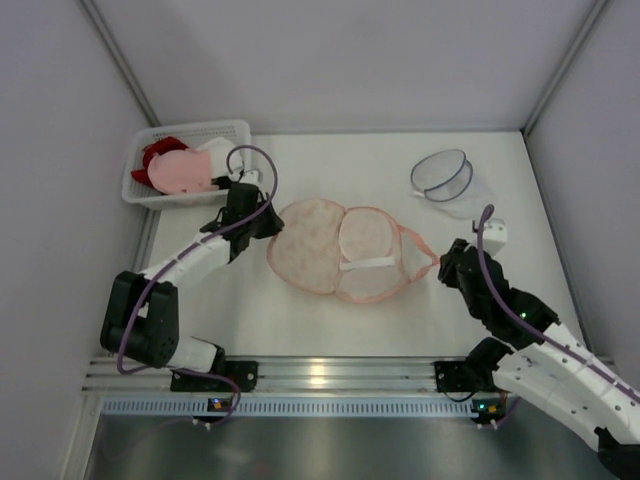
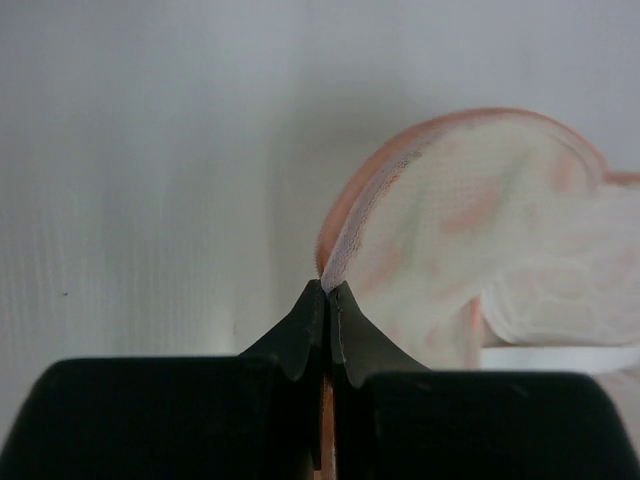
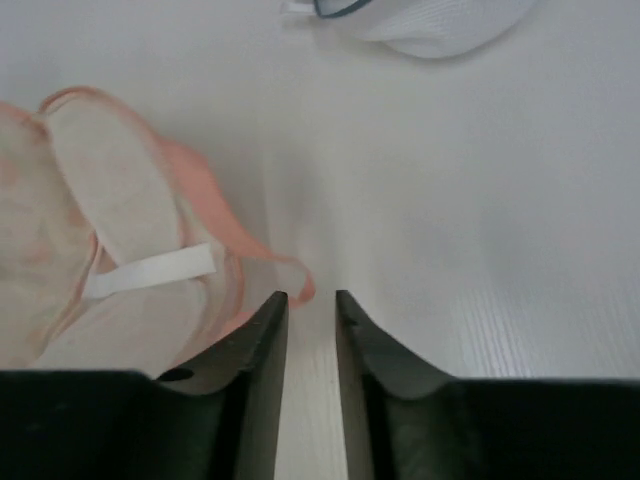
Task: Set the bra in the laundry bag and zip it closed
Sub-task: Open the laundry bag at the center of the board, then pick up the laundry bag at the center of the board.
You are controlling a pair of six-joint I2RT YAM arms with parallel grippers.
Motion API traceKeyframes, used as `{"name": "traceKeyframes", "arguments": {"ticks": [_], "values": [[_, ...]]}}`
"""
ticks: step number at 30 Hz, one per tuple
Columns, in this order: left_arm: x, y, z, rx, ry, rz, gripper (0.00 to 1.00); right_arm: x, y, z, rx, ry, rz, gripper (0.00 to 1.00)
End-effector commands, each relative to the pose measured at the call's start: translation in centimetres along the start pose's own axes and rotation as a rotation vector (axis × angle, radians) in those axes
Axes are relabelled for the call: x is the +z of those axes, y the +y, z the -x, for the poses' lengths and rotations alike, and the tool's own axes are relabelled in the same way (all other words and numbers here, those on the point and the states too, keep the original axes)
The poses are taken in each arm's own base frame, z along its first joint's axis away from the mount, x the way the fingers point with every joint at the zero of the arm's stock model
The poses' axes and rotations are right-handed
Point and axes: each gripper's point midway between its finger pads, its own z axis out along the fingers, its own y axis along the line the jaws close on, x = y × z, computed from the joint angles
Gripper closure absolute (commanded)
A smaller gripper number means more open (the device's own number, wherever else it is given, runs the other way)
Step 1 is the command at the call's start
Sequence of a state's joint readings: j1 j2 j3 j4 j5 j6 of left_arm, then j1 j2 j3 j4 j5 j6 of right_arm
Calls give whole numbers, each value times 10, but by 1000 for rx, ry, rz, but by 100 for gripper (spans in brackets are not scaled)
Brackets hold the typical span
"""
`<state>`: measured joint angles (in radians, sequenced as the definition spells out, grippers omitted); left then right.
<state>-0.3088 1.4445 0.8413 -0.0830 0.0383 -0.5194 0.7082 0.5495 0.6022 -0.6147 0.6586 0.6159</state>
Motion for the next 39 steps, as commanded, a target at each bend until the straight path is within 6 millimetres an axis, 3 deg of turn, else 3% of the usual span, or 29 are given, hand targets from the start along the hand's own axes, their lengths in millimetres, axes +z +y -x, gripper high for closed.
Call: {"name": "traceKeyframes", "arguments": {"ticks": [1, 2, 4, 5, 8, 9, 11, 14, 18, 20, 21, 23, 25, 26, 30, 35, 38, 39], "values": [[-13, -44, 15, 105, -97, -174, 100, 3, 40, 2, -63, 45, 179, 68], [-13, -51, 13, 132, -106, -183, 100, 2, 48, 3, -76, 56, 210, 48], [-11, -69, -9, 193, -82, -221, 100, -1, 68, 11, -123, 74, 286, 35], [-11, -74, -17, 196, -71, -245, 100, -2, 75, 17, -131, 70, 307, 23], [-7, -81, -35, 165, -60, -290, 100, -5, 92, 47, -188, -2, 359, 10], [-7, -84, -32, 160, -81, -307, 100, -3, 98, 54, -209, -24, 371, 8], [-5, -78, -40, 172, -74, -298, 100, 0, 111, 62, -256, -63, 413, 6], [-7, -70, -34, 191, -111, -262, 100, 21, 137, 67, -304, -108, 456, 5], [-31, -86, -22, 209, -154, -347, 100, 72, 169, 48, -242, -27, 403, 12], [-40, -88, -21, 204, -169, -366, 100, 90, 175, 40, -203, 0, 372, 21], [-49, -90, -14, 195, -199, -374, 100, 104, 177, 26, -224, 34, 347, 23], [-52, -78, -17, 182, -188, -316, 100, 116, 193, 30, -260, -3, 399, 23], [-57, -64, -10, 166, -216, -233, 100, 130, 206, 18, -320, 24, 488, 17], [-57, -53, -15, 157, -190, -180, 100, 139, 215, 17, -369, 17, 528, 11], [-62, -40, -21, 153, -183, -131, 100, 159, 228, 4, -468, 71, 702, 8], [-63, -48, -33, 177, -162, -210, 100, 186, 232, -10, -593, 69, 740, 6], [-68, -61, -26, 208, -169, -265, 100, 192, 243, -7, -583, 83, 804, 5], [-70, -64, -25, 212, -167, -278, 100, 195, 241, -19, -567, 138, 841, 5]]}}
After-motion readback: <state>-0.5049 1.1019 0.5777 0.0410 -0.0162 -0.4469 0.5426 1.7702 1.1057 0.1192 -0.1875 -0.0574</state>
